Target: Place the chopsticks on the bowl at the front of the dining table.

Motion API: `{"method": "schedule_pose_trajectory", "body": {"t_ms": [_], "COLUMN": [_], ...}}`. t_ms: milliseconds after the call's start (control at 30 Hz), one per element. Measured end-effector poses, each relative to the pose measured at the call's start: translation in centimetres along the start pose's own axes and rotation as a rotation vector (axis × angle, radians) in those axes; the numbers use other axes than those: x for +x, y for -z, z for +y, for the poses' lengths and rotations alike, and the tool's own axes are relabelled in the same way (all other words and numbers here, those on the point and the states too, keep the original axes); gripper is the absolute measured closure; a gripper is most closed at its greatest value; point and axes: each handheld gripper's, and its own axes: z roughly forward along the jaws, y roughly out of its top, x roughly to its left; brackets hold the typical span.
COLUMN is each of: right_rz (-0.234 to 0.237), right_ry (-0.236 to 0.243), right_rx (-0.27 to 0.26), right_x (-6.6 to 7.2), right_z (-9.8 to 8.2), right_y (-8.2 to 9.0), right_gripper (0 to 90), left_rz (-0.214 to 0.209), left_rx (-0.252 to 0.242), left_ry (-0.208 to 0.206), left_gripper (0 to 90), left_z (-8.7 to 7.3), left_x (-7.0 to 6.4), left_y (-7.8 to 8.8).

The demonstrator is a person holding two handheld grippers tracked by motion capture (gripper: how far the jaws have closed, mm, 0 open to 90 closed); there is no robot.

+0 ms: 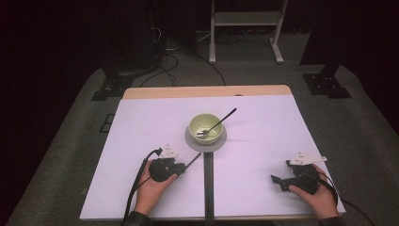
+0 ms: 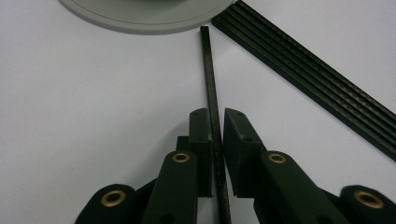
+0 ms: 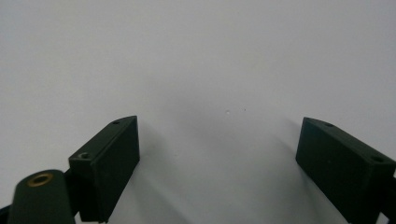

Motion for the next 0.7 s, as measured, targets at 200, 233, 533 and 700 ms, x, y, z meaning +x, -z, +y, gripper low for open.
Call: {"method": "schedule_pose_trajectory", "body": {"t_ms": [200, 233, 533, 700], "right_rz": [0.000, 0.000, 0.000, 0.000], "right_ry": [0.000, 0.000, 0.000, 0.000], "right_rx": [0.000, 0.000, 0.000, 0.000], "right_x": [0.00, 0.00, 0.01, 0.01], "right_z": [0.00, 0.00, 0.00, 0.00], "right_y": [0.00, 0.00, 0.00, 0.00], "right_gripper": [12.2, 12.2, 12.2, 12.2], "left_rz": [0.002, 0.003, 0.009, 0.008], "left_rx": [0.001, 0.000, 0.002, 0.001], "left_ry": [0.008, 0.008, 0.025, 0.028], "left_gripper": [85.0, 85.1, 86.2, 86.5], "left_z": [-0.04, -0.05, -0.06, -0.06], "left_x": [0.14, 0.13, 0.06, 0.07], "left_y": [-0.06, -0.08, -0.09, -0.08]}}
